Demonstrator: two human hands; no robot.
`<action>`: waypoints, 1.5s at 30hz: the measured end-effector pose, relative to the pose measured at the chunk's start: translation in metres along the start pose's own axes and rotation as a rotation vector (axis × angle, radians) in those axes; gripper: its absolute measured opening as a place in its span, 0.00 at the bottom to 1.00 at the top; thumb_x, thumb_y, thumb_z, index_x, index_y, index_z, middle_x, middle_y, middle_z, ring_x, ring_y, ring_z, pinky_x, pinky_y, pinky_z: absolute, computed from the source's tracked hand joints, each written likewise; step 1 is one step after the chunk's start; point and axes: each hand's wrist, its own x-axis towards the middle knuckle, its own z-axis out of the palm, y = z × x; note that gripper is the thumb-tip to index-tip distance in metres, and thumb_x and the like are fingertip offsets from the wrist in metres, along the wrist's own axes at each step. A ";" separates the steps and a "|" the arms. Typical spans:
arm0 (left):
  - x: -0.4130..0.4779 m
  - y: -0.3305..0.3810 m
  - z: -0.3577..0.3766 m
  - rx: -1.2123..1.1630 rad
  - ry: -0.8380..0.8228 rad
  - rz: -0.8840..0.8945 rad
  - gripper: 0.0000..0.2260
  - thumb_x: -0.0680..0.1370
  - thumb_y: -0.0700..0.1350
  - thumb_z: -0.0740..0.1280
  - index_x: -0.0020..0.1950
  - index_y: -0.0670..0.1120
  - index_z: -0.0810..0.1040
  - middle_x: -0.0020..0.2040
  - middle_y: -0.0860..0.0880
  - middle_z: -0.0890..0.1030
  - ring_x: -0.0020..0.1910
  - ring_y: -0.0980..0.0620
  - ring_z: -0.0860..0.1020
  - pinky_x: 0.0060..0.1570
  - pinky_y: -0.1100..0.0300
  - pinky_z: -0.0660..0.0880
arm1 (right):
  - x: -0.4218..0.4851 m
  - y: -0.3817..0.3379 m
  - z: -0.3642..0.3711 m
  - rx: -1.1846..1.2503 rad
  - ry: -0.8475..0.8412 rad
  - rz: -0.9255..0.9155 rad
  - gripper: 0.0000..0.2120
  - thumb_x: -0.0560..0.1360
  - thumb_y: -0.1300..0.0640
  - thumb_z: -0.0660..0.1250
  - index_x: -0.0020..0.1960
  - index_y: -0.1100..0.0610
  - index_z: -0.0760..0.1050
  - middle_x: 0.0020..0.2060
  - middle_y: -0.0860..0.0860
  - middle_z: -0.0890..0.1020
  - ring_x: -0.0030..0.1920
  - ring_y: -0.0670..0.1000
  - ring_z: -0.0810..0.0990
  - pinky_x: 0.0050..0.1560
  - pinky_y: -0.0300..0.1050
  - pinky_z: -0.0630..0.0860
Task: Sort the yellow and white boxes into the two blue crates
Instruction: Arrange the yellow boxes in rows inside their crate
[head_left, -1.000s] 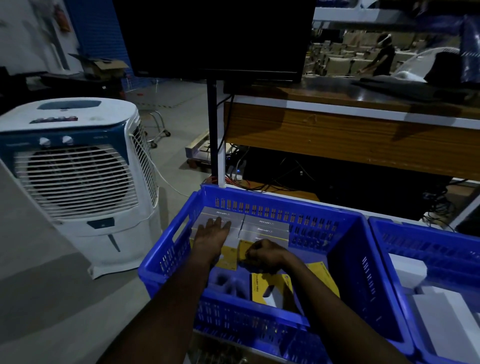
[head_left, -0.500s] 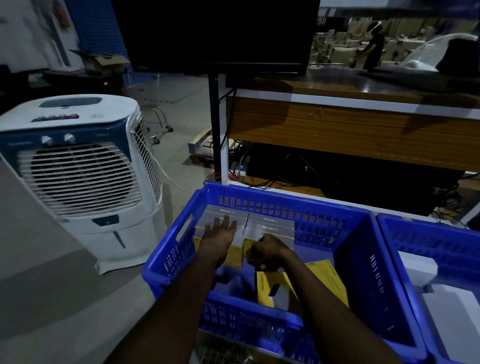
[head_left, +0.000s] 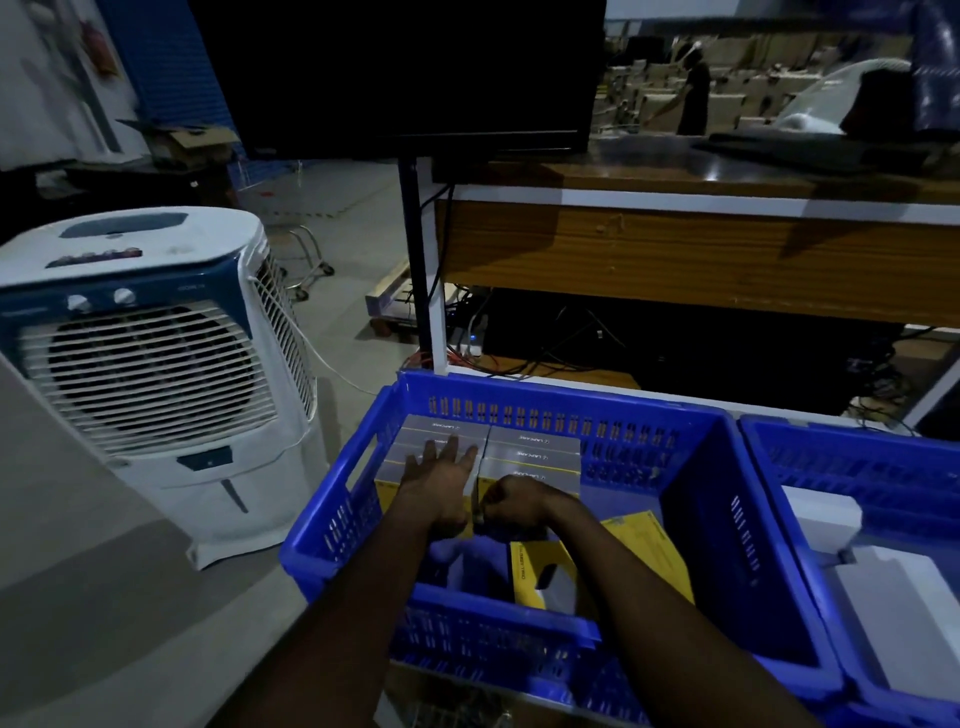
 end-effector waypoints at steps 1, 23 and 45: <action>-0.002 0.002 -0.002 -0.015 0.014 0.019 0.46 0.71 0.53 0.70 0.79 0.54 0.42 0.80 0.46 0.43 0.78 0.37 0.45 0.75 0.37 0.49 | -0.003 0.001 -0.004 -0.099 0.020 -0.008 0.12 0.77 0.52 0.64 0.54 0.57 0.80 0.51 0.57 0.82 0.49 0.57 0.80 0.48 0.47 0.79; 0.044 0.219 0.000 -0.217 -0.119 0.379 0.30 0.72 0.51 0.72 0.72 0.43 0.69 0.68 0.41 0.72 0.65 0.42 0.73 0.59 0.49 0.75 | -0.192 0.173 -0.051 -0.168 0.839 0.280 0.27 0.72 0.45 0.61 0.71 0.47 0.69 0.74 0.46 0.66 0.68 0.59 0.68 0.61 0.57 0.72; 0.084 0.224 0.044 -0.361 -0.312 0.111 0.53 0.65 0.55 0.80 0.80 0.44 0.53 0.79 0.41 0.57 0.74 0.40 0.64 0.65 0.47 0.72 | -0.181 0.191 -0.045 0.053 0.941 0.183 0.25 0.73 0.51 0.64 0.70 0.46 0.71 0.74 0.43 0.66 0.69 0.56 0.69 0.61 0.60 0.75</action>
